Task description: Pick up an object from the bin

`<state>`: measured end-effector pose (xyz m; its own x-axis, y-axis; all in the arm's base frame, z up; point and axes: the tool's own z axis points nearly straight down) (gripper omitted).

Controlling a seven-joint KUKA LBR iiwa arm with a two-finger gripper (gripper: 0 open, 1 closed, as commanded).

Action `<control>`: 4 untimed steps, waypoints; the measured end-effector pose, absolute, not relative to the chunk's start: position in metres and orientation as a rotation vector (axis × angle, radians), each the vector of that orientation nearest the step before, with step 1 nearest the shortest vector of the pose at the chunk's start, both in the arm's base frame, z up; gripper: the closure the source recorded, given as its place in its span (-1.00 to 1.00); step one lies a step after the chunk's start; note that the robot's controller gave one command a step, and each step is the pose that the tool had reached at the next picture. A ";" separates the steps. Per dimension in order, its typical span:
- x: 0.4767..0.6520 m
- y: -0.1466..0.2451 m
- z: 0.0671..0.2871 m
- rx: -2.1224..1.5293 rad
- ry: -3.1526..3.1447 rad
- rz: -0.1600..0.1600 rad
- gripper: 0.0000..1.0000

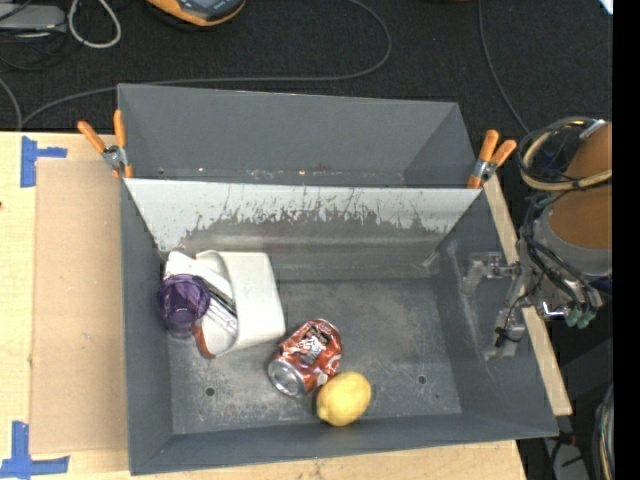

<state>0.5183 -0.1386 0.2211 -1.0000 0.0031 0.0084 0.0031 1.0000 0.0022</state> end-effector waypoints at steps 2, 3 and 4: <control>0.489 -0.075 0.116 0.430 -3.110 -0.003 -1.00; 0.476 -0.073 0.158 0.700 -3.070 0.006 -1.00; 0.480 0.000 0.102 1.176 -2.901 -0.019 -1.00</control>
Offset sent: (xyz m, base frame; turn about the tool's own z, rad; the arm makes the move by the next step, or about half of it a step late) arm -0.0429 0.0899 -0.1511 -0.3956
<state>0.4805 -0.0002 0.1023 -0.7179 -0.6961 0.0057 -0.6960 0.7179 0.0151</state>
